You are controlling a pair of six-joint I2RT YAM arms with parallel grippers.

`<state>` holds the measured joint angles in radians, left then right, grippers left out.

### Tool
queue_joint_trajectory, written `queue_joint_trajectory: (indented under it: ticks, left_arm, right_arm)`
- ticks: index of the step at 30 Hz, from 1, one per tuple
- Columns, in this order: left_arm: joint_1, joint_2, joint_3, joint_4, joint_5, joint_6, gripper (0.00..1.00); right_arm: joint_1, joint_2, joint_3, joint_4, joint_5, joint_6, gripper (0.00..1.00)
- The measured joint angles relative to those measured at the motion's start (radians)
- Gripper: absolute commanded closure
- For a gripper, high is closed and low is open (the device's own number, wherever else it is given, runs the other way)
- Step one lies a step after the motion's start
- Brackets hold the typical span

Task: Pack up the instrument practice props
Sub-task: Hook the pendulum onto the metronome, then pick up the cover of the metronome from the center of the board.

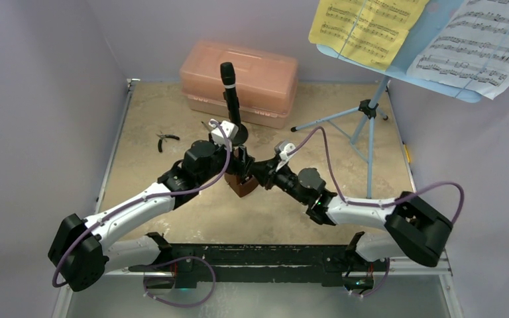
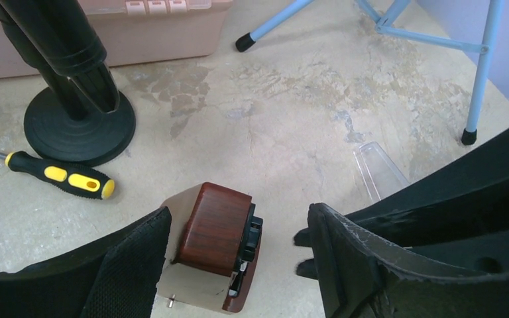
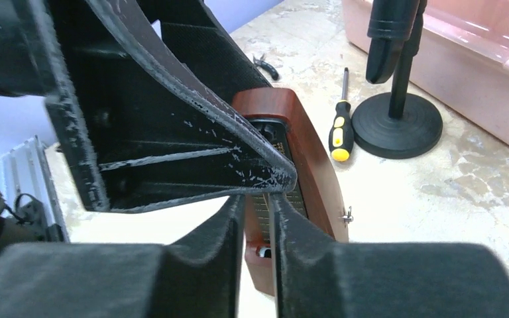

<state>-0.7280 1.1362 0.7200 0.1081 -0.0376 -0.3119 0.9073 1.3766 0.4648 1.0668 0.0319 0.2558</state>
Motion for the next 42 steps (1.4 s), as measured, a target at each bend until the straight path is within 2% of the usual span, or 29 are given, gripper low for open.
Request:
queue_joint_trajectory:
  ticks: [3,4,5,14,20,24,28,35,42]
  left_arm:
    - [0.0,-0.016,0.0,-0.001,-0.006,-0.01,0.23]
    - [0.0,-0.024,0.001,-0.004,-0.011,-0.014,0.23]
    - [0.0,-0.032,0.002,-0.009,-0.017,-0.019,0.22]
    - [-0.001,-0.109,0.002,-0.075,-0.122,-0.073,0.19]
    - [-0.001,-0.197,0.002,-0.14,-0.236,-0.148,0.19]
    - [-0.001,-0.275,-0.027,-0.164,-0.299,-0.204,0.19]
    - [-0.001,-0.357,-0.089,-0.183,-0.332,-0.231,0.19]
    - [-0.013,-0.397,-0.138,-0.185,-0.369,-0.247,0.19]
    - [-0.034,-0.383,-0.141,-0.187,-0.418,-0.246,0.19]
  right_arm:
    - [0.002,-0.092,-0.005,-0.077,0.011,-0.001,0.35]
    - [0.002,-0.121,-0.005,-0.107,0.019,0.0,0.08]
    - [0.001,-0.149,-0.005,-0.139,0.032,0.003,0.03]
    - [0.002,-0.334,0.018,-0.525,0.178,0.093,0.02]
    - [0.001,-0.41,0.109,-0.885,0.38,0.329,0.02]
    - [0.001,-0.403,0.21,-1.123,0.432,0.459,0.02]
    - [0.001,-0.382,0.255,-1.291,0.471,0.547,0.02]
    - [-0.052,-0.289,0.278,-1.491,0.447,0.599,0.02]
    - [-0.281,-0.235,0.289,-1.551,0.337,0.55,0.05]
